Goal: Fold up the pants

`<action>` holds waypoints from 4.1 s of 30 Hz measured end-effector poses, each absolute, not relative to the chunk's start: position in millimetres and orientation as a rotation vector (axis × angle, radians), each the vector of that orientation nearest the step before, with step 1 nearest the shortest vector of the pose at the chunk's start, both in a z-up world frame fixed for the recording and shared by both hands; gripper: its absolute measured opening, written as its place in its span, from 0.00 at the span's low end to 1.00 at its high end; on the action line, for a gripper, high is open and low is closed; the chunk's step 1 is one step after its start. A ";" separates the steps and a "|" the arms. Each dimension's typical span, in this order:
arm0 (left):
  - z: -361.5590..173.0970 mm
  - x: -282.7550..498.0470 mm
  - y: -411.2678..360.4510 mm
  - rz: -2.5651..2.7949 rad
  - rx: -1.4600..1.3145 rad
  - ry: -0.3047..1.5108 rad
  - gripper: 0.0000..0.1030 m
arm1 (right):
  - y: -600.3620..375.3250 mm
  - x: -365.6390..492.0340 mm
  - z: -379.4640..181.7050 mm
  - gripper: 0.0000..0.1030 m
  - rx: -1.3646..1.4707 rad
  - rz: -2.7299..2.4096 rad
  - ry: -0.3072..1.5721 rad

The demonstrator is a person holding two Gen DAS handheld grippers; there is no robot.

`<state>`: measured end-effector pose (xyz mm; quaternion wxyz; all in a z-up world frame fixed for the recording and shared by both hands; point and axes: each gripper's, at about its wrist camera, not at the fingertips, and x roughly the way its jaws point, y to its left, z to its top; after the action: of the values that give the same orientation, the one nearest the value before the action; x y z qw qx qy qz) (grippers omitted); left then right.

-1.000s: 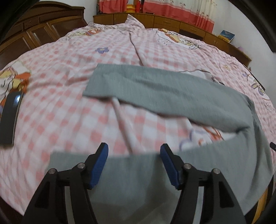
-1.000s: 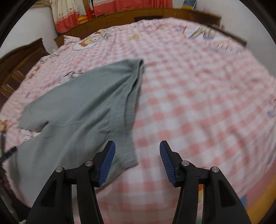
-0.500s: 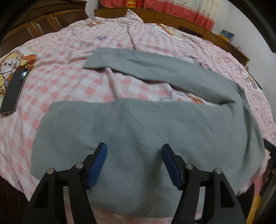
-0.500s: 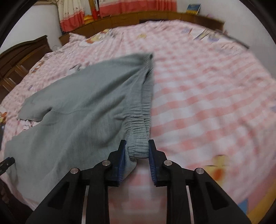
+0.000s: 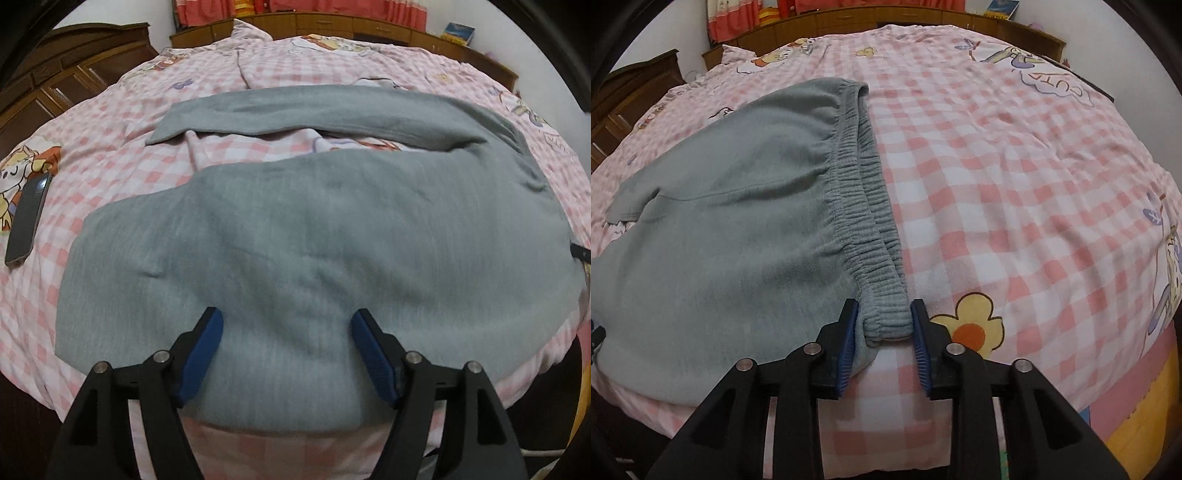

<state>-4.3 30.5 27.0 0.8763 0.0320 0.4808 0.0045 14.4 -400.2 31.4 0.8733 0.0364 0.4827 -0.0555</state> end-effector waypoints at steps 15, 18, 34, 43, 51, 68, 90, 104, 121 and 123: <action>40.0 -30.6 -26.9 -0.172 0.080 0.989 0.74 | -385.6 -45.2 39.4 0.49 0.193 0.134 1.058; 35.4 -38.4 -43.9 -0.234 0.093 1.007 0.74 | -369.2 -51.5 29.6 0.49 0.260 0.205 1.092; 31.2 -50.7 -92.8 -0.388 0.171 0.985 0.74 | -332.4 -14.4 9.6 0.41 0.688 0.294 1.146; 33.4 -48.2 -111.0 -0.421 0.193 0.930 0.74 | -324.8 2.1 39.3 0.37 0.691 0.311 1.073; 33.7 -18.5 -121.1 -0.496 0.106 0.930 0.13 | -331.2 -13.8 53.6 0.40 0.288 0.378 1.179; 37.2 -14.0 -115.7 -0.488 0.016 0.957 0.11 | -326.9 -26.9 30.6 0.60 -0.719 0.144 0.806; 22.3 -23.2 5.8 0.244 0.167 0.825 0.64 | -370.3 -6.8 115.7 0.07 -0.137 0.105 0.659; 97.4 -68.2 51.5 -0.103 -0.215 0.785 0.05 | -391.5 -36.1 114.9 0.04 -0.128 0.024 0.692; 191.8 45.7 48.9 -0.019 -0.135 0.641 0.04 | -364.0 147.1 115.5 0.04 -0.279 0.097 0.772; 182.3 84.3 55.4 -0.001 -0.140 0.681 0.04 | -361.9 177.7 97.7 0.04 -0.279 0.098 0.817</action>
<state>84.3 55.4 182.3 0.9402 -0.0688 0.3335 -0.0003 177.7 -361.9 97.7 0.9070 -0.1353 0.3958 0.0477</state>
